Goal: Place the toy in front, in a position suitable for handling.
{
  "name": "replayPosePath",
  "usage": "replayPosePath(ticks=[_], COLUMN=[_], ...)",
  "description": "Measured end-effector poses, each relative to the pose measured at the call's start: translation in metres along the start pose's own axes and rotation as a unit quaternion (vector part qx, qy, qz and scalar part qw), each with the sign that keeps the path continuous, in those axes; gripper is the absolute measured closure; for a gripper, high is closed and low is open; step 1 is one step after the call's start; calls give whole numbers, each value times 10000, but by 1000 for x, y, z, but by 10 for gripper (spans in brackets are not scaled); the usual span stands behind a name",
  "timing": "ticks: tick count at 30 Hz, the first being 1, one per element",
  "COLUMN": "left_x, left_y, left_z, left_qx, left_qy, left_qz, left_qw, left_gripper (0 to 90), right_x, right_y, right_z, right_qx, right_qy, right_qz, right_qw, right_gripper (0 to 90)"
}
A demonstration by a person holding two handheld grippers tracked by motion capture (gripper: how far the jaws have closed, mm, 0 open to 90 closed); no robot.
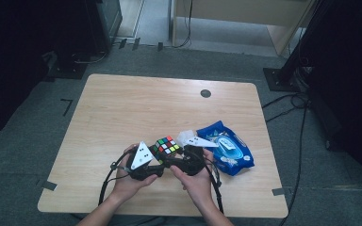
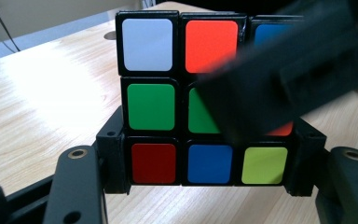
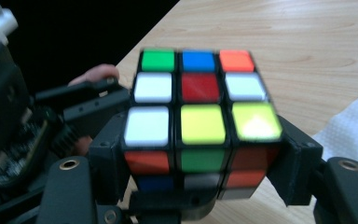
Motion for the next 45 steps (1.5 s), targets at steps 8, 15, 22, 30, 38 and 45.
replayPosePath(ticks=[8,15,22,30,38,45], left_x=[-3,0,8,14,19,24], left_y=[-4,-5,-3,-6,-3,1], left_z=[0,1,-4,-2,11,24], left_qx=[55,17,190,-222,-480,-569], left_qy=[64,401,809,1885,2713,3302], left_qz=[127,319,197,142,50,10], left_qw=[9999,9987,9963,9817,9613,9422], left_gripper=[345,329,192,169,171,180], right_x=[1,0,-13,-22,-11,-4], right_y=[-3,-4,-14,-21,-7,1], right_z=[-4,-3,3,13,9,6], right_qx=[-42,-118,-47,-225,-245,-70], right_qy=[-106,-153,-321,-221,-266,-374], right_qz=[289,151,-155,-1005,-1727,-2124], right_qw=[9995,9997,9994,9944,9843,9764], right_gripper=[344,345,345,345,344,344])
Point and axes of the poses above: each handheld gripper's, and its own axes: y roughly forward along the jaws, x roughly out of its underside, z roughly to its right, the point moved 3 cm from there along y, roughly forward along the jaws, and after that the axes turned 2 degrees about -x, right-handed, at the moved point
